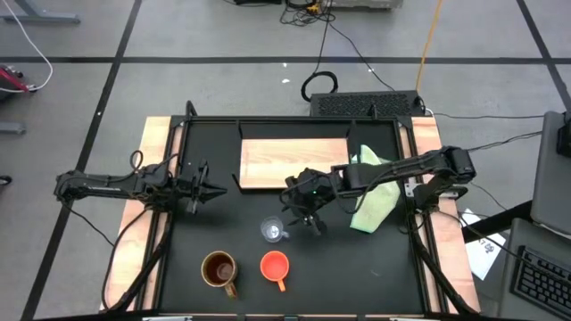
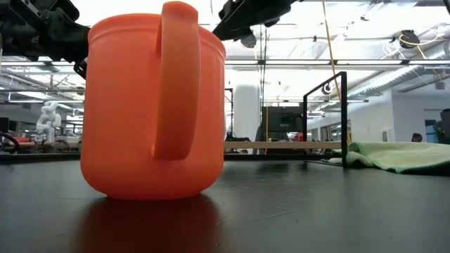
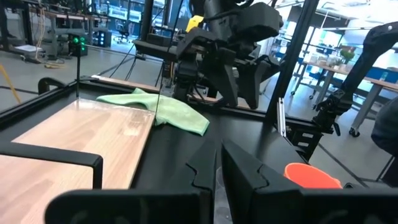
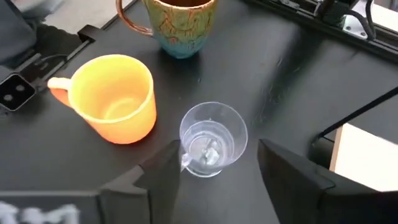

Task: Stack small to large cups/mugs on shelf
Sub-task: Put the transparent mug on the shelf

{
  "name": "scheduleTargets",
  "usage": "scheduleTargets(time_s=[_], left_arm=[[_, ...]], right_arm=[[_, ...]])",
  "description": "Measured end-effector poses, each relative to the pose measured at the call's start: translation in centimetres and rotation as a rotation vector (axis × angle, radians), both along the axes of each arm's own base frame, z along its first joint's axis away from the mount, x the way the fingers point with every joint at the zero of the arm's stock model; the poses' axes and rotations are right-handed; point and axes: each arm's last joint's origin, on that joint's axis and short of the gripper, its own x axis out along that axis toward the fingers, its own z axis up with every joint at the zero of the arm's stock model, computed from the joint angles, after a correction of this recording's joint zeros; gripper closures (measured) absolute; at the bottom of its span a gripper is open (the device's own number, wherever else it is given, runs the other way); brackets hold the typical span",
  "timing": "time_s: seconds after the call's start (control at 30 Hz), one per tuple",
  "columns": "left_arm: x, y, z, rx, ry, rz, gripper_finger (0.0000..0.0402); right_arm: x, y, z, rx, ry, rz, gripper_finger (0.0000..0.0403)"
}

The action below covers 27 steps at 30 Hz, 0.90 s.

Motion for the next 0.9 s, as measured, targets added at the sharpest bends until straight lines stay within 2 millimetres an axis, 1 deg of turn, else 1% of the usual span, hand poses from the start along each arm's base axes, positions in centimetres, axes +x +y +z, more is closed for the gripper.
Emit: scheduleTargets(time_s=[0.1, 0.17, 0.37, 0.5, 0.57, 0.7, 0.9], left_arm=[[0.0, 0.0, 0.0, -0.009, 0.001, 0.0, 0.0376], [0.0, 0.0, 0.0, -0.012, 0.002, -0.001, 0.0376], [0.0, 0.0, -0.1, -0.013, 0.008, -0.001, 0.0376], [0.0, 0.0, -0.1, 0.001, 0.006, -0.001, 0.0376], [0.0, 0.0, -0.1, 0.005, 0.008, 0.0, 0.0376], [0.0, 0.0, -0.3, 0.008, 0.032, 0.0, 0.0376], [0.0, 0.0, -0.6, 0.008, 0.057, 0.0, 0.0376]], right_arm=[[0.5, -0.1, -0.5, -0.015, 0.0, 0.003, 0.0176], [0.9, -0.1, -0.7, -0.02, -0.023, -0.004, 0.0171], [1.4, -1.0, -0.9, -0.017, -0.042, -0.042, 0.0176], [2.1, -1.6, -1.4, 0.011, -0.06, -0.047, 0.0183], [2.4, -1.7, -2.0, 0.012, -0.041, -0.05, 0.0184], [2.4, -1.4, -2.9, 0.003, 0.002, -0.037, 0.0185], [2.1, 0.0, -3.1, -0.02, 0.017, 0.054, 0.0185]])
